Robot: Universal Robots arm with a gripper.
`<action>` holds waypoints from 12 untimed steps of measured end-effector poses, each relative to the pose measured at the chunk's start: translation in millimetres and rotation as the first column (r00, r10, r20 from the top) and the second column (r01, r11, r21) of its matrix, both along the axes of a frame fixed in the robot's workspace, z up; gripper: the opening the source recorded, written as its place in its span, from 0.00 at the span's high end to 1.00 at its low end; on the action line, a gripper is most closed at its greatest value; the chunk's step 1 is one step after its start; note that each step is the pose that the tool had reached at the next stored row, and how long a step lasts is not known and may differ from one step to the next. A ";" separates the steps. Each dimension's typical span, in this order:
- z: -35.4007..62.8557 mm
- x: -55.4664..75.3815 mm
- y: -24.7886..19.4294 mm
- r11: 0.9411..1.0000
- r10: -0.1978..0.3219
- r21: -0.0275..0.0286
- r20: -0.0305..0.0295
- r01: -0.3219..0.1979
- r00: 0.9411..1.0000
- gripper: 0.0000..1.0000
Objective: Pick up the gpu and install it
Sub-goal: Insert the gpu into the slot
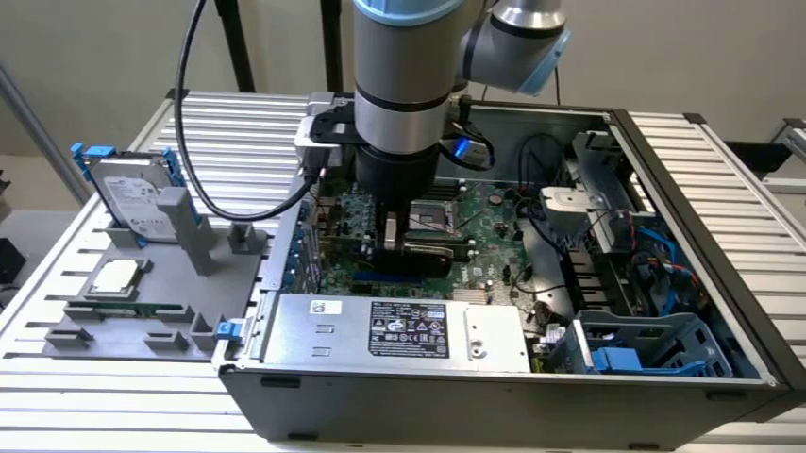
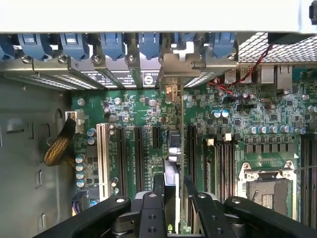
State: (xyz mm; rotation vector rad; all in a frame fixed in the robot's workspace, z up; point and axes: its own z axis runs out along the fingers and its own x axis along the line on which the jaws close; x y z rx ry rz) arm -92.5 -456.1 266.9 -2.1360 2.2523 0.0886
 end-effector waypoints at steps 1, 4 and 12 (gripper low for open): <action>0.0 -0.1 0.1 1.000 0.002 0.000 0.000 -0.002 1.000 1.00; 0.0 -0.3 0.1 1.000 0.006 0.000 0.000 -0.006 1.000 1.00; -0.8 -2.4 0.9 1.000 0.016 0.000 0.000 -0.016 1.000 1.00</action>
